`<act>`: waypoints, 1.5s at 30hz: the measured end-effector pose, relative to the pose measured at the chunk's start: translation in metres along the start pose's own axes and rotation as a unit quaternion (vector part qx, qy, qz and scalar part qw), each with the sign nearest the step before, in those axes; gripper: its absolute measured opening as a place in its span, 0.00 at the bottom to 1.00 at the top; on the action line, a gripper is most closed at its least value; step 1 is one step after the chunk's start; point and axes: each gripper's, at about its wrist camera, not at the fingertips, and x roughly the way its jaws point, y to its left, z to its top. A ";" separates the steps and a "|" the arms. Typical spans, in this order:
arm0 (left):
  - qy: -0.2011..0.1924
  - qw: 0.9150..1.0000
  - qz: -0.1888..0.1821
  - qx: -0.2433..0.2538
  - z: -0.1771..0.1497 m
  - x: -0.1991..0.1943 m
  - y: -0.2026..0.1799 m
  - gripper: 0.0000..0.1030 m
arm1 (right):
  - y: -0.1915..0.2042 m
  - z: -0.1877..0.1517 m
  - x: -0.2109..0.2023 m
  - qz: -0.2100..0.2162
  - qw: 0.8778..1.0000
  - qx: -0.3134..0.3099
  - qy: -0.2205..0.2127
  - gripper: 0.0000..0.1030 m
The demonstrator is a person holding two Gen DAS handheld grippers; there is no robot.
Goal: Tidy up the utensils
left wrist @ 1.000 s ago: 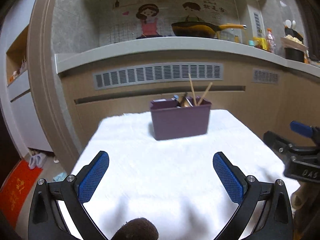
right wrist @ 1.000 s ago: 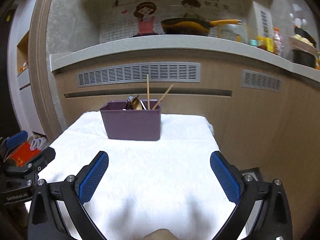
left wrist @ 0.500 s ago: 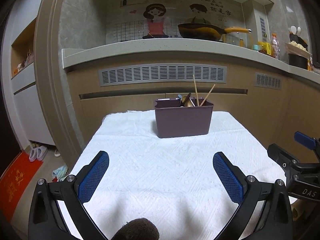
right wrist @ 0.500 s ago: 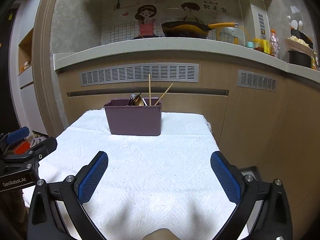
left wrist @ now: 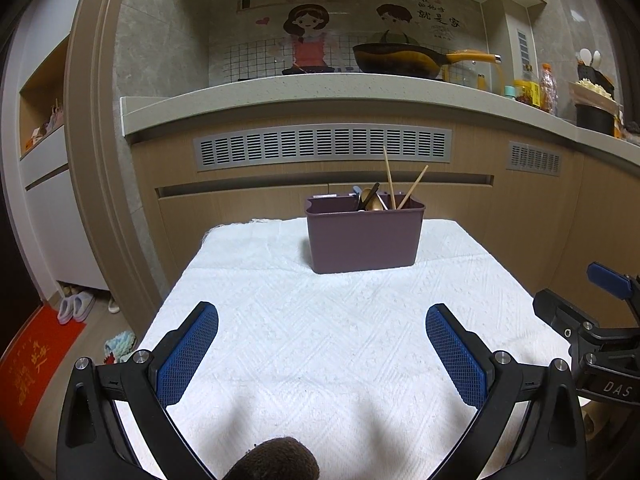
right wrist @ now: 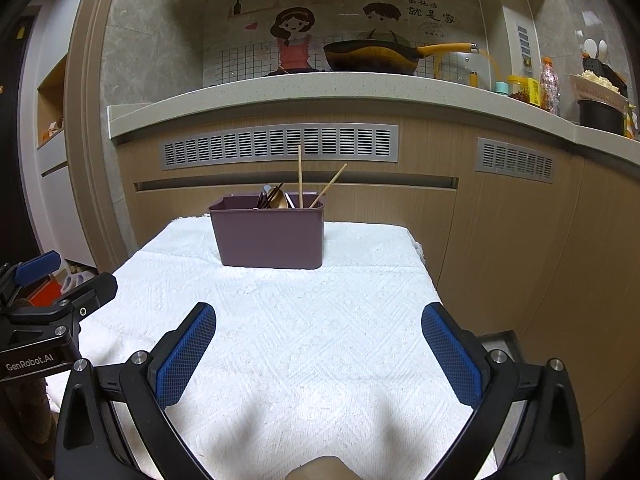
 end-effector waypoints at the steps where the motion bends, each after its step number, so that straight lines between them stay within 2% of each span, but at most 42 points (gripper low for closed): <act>1: 0.000 1.000 -0.001 0.000 0.000 0.000 0.000 1.00 | 0.000 0.000 0.000 0.000 1.000 -0.001 0.000 0.99; 45: -0.007 1.000 -0.013 0.003 0.002 -0.005 0.006 1.00 | -0.007 0.008 -0.008 -0.009 1.000 0.000 -0.012 0.99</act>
